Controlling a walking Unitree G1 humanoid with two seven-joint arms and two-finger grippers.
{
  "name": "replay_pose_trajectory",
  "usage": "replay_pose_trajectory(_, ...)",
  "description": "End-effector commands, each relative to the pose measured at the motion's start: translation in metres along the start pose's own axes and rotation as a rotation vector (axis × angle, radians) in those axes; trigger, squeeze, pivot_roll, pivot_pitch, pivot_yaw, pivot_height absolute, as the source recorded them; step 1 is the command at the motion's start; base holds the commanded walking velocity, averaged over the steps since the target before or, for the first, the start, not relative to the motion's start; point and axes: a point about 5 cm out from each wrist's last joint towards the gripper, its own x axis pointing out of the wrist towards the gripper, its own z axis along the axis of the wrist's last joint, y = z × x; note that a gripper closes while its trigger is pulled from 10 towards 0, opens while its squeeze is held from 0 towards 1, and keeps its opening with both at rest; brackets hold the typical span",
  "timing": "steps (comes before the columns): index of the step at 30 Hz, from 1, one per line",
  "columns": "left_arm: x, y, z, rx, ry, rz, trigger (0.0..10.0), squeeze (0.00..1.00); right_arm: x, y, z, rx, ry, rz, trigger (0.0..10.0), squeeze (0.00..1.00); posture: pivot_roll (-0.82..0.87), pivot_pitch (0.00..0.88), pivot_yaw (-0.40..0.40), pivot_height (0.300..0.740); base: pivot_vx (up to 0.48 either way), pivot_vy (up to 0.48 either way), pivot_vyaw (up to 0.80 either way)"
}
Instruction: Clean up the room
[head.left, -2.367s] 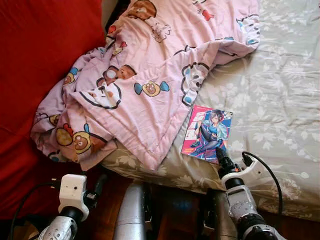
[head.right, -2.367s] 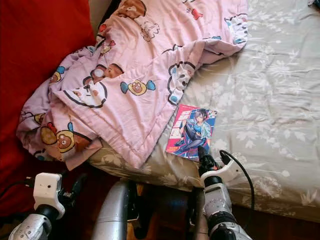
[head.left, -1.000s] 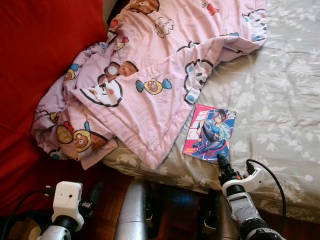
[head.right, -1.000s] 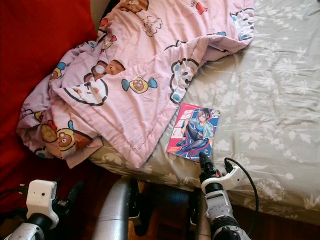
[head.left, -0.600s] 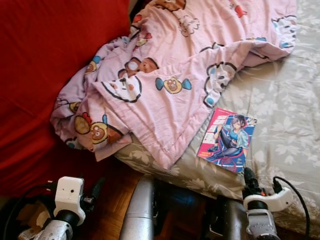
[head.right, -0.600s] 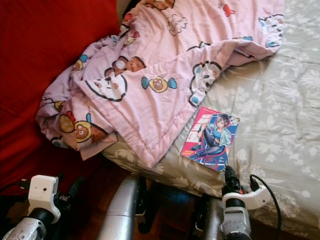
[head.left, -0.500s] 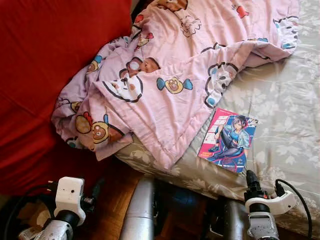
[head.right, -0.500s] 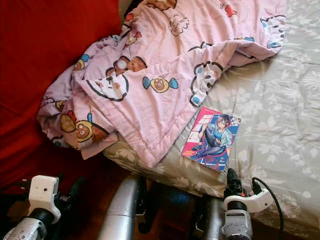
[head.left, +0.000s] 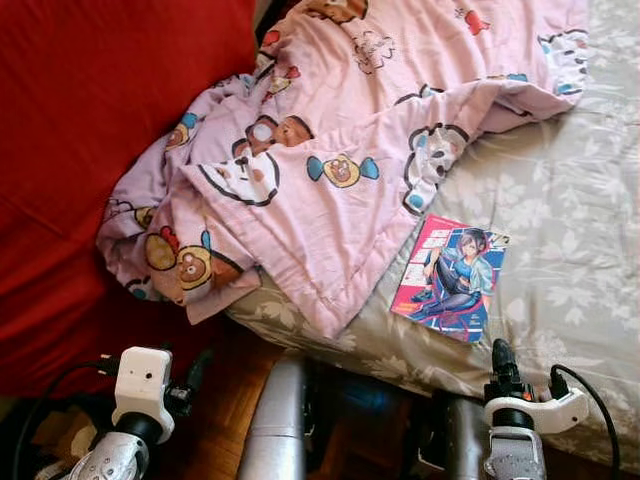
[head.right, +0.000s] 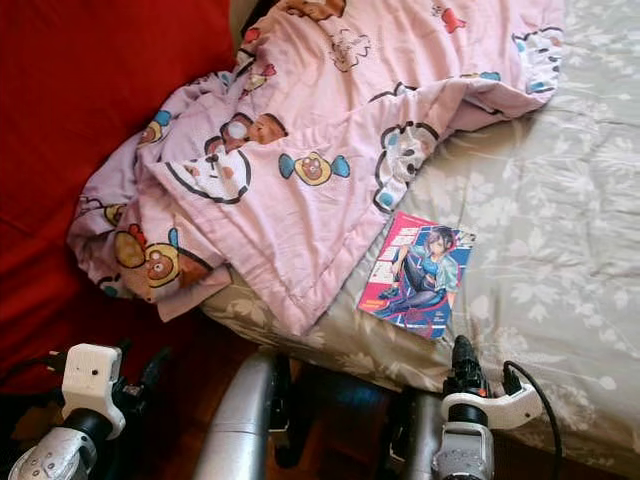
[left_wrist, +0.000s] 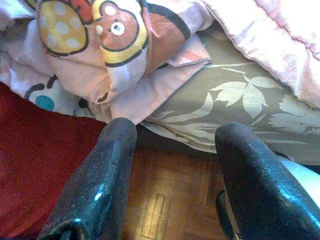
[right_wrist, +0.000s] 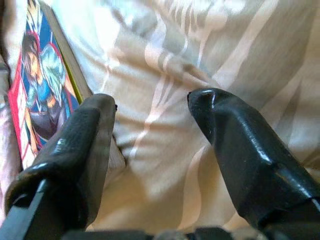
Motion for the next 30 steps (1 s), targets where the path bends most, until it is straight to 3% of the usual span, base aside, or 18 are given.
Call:
replay_pose_trajectory(1,-0.006,0.001,-0.011,0.026,0.047,-0.005,10.0,0.0,-0.012,-0.013,0.002,0.021,-0.025,-0.047,10.0,0.0,0.23,0.372,0.134,0.616,0.0,0.0,0.0)
replay_pose_trajectory(6,-0.005,0.0,-0.011,0.026,0.044,-0.005,10.0,0.0,-0.01,-0.004,0.008,0.025,-0.05,0.025,10.0,0.0,0.23,0.371,0.131,0.616,0.0,0.0,0.0)
replay_pose_trajectory(15,-0.005,-0.002,-0.013,0.024,0.042,-0.006,10.0,0.0,0.007,0.029,0.0,0.075,-0.001,0.167,10.0,0.0,0.23,0.374,0.129,0.616,0.0,0.0,0.0)
replay_pose_trajectory(20,-0.007,-0.001,-0.014,0.026,0.043,-0.004,10.0,0.0,0.019,0.051,-0.022,0.102,0.117,0.228,10.0,0.0,0.24,0.382,0.133,0.616,0.0,0.0,0.0)
replay_pose_trajectory(23,-0.009,0.0,-0.014,0.029,0.046,0.0,10.0,0.0,0.022,0.057,-0.035,0.095,0.179,0.231,10.0,0.0,0.25,0.385,0.133,0.616,0.0,0.0,0.0)
replay_pose_trajectory(30,-0.012,0.002,-0.015,0.034,0.052,0.004,10.0,0.0,0.019,0.055,-0.044,0.102,0.203,0.203,10.0,0.0,0.26,0.389,0.139,0.616,0.0,0.0,0.0)
